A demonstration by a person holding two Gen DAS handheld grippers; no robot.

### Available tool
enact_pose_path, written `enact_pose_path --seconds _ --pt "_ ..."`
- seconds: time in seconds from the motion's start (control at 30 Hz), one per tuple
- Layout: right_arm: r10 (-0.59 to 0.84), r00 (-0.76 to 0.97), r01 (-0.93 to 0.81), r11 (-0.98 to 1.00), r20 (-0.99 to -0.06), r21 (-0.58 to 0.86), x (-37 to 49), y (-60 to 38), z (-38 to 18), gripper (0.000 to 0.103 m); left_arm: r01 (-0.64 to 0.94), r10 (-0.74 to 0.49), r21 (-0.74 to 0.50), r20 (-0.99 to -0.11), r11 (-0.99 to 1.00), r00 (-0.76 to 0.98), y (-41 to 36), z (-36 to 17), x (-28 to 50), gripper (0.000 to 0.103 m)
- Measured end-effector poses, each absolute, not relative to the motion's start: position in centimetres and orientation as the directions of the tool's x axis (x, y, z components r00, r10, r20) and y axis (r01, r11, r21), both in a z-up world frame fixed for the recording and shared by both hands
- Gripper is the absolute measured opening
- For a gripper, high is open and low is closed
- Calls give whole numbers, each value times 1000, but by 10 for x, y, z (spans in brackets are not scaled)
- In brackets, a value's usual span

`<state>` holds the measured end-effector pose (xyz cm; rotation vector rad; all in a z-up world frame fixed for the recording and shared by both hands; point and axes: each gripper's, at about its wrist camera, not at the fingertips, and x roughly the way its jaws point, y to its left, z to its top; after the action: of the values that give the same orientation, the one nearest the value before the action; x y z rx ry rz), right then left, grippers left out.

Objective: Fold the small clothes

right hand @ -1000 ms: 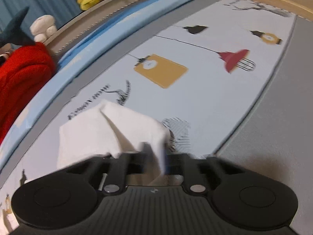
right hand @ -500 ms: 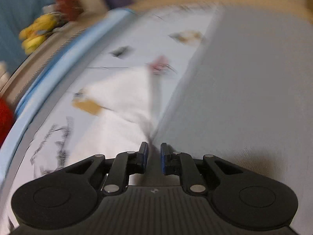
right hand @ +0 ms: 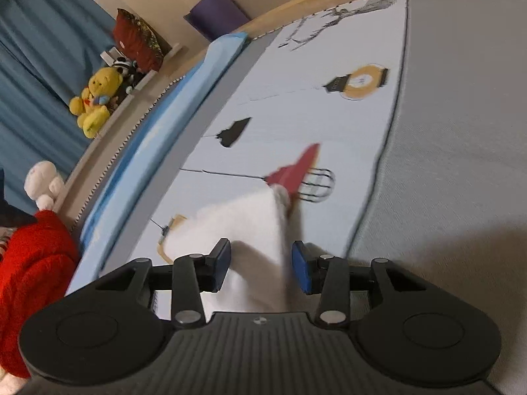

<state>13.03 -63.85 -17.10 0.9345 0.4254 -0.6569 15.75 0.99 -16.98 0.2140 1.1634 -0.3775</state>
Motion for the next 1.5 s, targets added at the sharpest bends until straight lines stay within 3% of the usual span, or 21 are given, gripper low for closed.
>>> enact_pose_path --seconds 0.07,0.13,0.23,0.27,0.3,0.4,0.43,0.53,0.63,0.73,0.8,0.9,1.0,1.07,1.27,1.3,1.4,1.43,1.5 --pt "-309 752 654 457 -582 602 139 -636 -168 3 401 -182 -34 -924 915 337 10 -170 159 83" --pt "-351 769 636 507 -534 582 138 -628 -156 3 403 -186 -40 -925 914 330 10 -170 162 84" --pt "-600 723 685 557 -343 470 115 -602 -115 3 403 -190 -50 -929 914 317 11 -169 166 84" --pt "-686 648 757 535 -331 374 112 -594 -106 4 403 -192 -54 -931 913 311 12 -169 168 84" --pt "-736 565 825 488 -373 287 113 -593 -105 6 407 -196 -60 -933 911 302 12 -169 169 84" --pt "-695 319 933 349 -645 85 114 -611 -128 9 425 -224 -90 -935 901 276 18 -166 173 84" --pt "-712 237 959 280 -661 42 106 -611 -128 13 426 -240 -110 -934 898 265 21 -164 175 83" --pt "-802 199 976 214 -563 41 90 -581 -93 14 398 -304 -172 -906 901 296 36 -147 183 81" --pt "-703 460 875 462 -542 143 109 -528 -57 18 339 -379 -247 -830 908 410 56 -122 196 78" --pt "-426 729 622 740 -536 257 138 -454 -33 37 232 -347 -262 -778 937 524 70 -112 213 66" --pt "-226 806 435 853 -547 288 156 -400 -34 42 177 -311 -255 -763 950 567 73 -115 222 60" --pt "-51 810 236 940 -584 245 175 -337 -56 42 122 -255 -228 -761 966 596 72 -125 234 59" --pt "-71 705 191 977 -706 93 201 -305 -93 42 104 -242 -224 -769 969 591 71 -134 243 59" --pt "-76 648 224 970 -758 94 218 -310 -113 42 96 -211 -192 -773 977 598 72 -138 249 60" --pt "-106 554 314 945 -825 89 234 -314 -150 44 46 -113 -106 -806 993 581 80 -157 267 60" --pt "-107 557 305 949 -824 83 235 -312 -153 38 46 -91 -79 -815 996 572 80 -161 269 60" --pt "-102 580 255 965 -809 61 243 -310 -155 15 53 -38 -11 -843 999 537 83 -172 275 35" --pt "-99 590 251 966 -801 66 245 -310 -155 13 61 -39 -7 -840 998 541 85 -170 275 4" --pt "-70 622 230 968 -780 97 249 -310 -155 11 44 -14 12 -835 999 550 92 -167 279 2"
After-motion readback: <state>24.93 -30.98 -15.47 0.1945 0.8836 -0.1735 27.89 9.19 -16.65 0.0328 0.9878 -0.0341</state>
